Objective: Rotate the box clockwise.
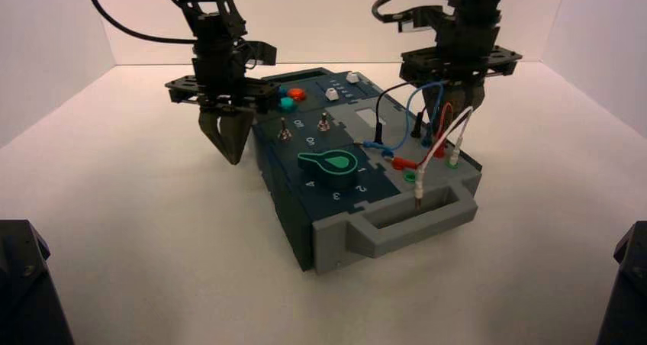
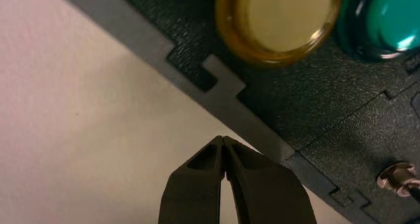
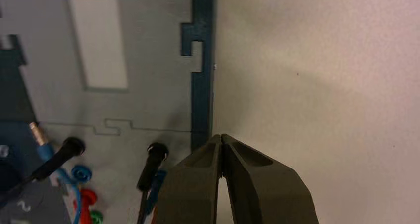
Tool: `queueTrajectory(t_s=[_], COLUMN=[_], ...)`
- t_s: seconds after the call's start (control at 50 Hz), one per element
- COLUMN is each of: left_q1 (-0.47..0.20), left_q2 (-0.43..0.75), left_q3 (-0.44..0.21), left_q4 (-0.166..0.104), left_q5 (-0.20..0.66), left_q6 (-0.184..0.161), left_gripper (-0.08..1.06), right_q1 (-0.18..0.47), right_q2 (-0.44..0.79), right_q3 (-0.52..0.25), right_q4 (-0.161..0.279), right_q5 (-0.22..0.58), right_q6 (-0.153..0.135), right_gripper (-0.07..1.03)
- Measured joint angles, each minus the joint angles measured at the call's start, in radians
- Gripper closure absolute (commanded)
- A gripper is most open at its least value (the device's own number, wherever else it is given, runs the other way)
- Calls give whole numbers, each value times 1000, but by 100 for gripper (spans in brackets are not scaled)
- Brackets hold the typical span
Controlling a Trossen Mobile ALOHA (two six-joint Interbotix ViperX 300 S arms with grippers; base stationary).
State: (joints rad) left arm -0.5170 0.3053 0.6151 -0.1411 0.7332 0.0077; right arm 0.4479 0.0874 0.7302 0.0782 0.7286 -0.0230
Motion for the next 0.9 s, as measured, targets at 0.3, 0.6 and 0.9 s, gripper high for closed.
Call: queueTrajectory(t_s=[0.3,0.6,0.9], left_q1=[28,46,81], left_q2=[11,17,-21], left_q3=[-60,-100,-106], left_q4=[2,3,5], left_q5=[-8,-12,-32], left_q6=[6,18,18], left_gripper=[100,101,100], right_q1=[38,60,64], right_q2=[-32,-49,-164], right_q3=[28,52,72], right_q4=[25,41,34], right_q5=[12,18,-5], right_q6=[3,3,3], right_gripper=[99,99,99])
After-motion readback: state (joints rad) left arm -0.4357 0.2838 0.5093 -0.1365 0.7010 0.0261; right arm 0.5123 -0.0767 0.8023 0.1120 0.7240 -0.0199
